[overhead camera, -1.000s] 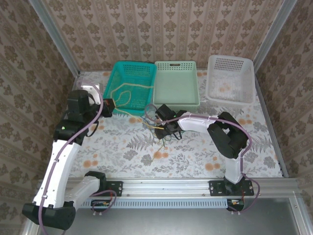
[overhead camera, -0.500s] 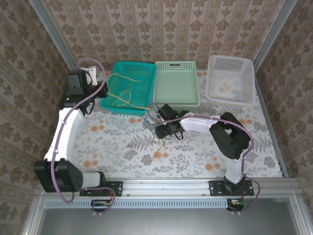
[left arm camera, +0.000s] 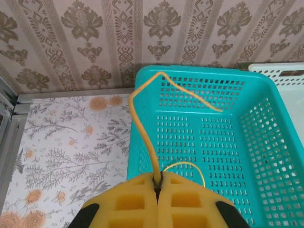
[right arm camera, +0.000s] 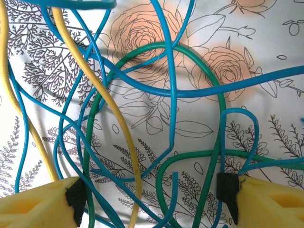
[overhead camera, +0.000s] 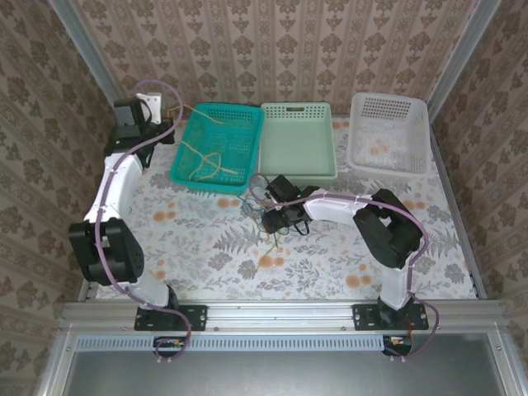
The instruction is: Untangle the cables
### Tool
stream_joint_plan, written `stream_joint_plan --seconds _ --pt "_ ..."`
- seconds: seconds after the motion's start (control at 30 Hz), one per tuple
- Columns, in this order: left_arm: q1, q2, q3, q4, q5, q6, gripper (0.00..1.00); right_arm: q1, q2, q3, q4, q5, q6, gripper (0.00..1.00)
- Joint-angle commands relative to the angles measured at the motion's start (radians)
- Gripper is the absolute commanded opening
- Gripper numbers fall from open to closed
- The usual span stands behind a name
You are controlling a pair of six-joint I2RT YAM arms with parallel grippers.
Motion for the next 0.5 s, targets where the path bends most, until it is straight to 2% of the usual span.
stream_joint_plan --seconds 0.0,0.13,0.3,0.47 --pt "-0.021 0.043 0.059 0.073 -0.014 0.025 0.0 -0.006 0.001 0.01 -0.018 0.003 0.013 0.8" --pt "-0.059 0.122 0.126 0.04 -0.063 0.095 0.0 -0.005 -0.015 0.003 -0.015 0.007 0.018 0.8" --pt "-0.142 0.189 0.158 0.029 -0.194 0.221 0.0 -0.006 -0.028 0.008 -0.026 0.018 0.021 0.81" --pt "-0.152 0.247 0.186 0.004 -0.193 0.222 0.0 -0.007 -0.024 0.014 -0.03 0.018 0.023 0.81"
